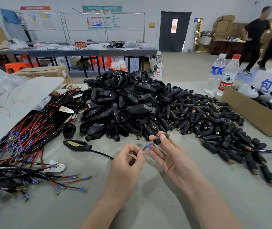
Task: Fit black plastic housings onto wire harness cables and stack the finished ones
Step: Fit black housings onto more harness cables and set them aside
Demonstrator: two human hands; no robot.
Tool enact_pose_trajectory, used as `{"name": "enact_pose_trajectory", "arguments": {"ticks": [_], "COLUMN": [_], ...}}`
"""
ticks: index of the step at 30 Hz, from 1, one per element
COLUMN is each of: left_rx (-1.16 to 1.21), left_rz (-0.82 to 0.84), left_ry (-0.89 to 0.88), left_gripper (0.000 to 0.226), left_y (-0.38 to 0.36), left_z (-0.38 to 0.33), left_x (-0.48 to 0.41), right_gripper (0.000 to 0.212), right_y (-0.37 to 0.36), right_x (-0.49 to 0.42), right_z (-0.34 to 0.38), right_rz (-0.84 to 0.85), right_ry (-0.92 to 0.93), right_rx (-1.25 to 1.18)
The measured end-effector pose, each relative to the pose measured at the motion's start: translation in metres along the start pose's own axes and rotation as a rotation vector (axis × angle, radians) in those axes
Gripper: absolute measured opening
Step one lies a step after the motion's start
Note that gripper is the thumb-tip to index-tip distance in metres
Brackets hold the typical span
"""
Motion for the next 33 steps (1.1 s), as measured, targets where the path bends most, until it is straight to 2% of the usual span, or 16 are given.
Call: {"name": "enact_pose_trajectory", "arguments": {"ticks": [25,28,33], "left_rx": [0.020,0.053,0.150], "left_rz": [0.000,-0.006,-0.053], "left_ry": [0.024,0.045,0.099], "left_gripper": [0.018,0.012,0.018], "left_y": [-0.0004,0.0000,0.0031], "left_z": [-0.0003,0.0009,0.0000], "left_x": [-0.0007,-0.0017,-0.0044], "right_gripper": [0.042,0.042,0.038], "right_y": [-0.0038,-0.0048,-0.0041], "right_x": [0.0033,0.0038,0.0038], "right_z": [-0.0011,-0.0030,-0.0078], "right_rz": [-0.005,-0.005,0.014], "right_ry": [0.064,0.065,0.083], "right_rx": [0.060,0.069,0.173]}}
Point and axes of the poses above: each hand's wrist, its own x-axis away from the middle knuckle, its own y-axis out of the back of the hand, z = x × y, the point moved 5 cm from there along -x, towards the middle knuckle, and after that the axes turned 15 degrees about -z, right-handed, at the moved point
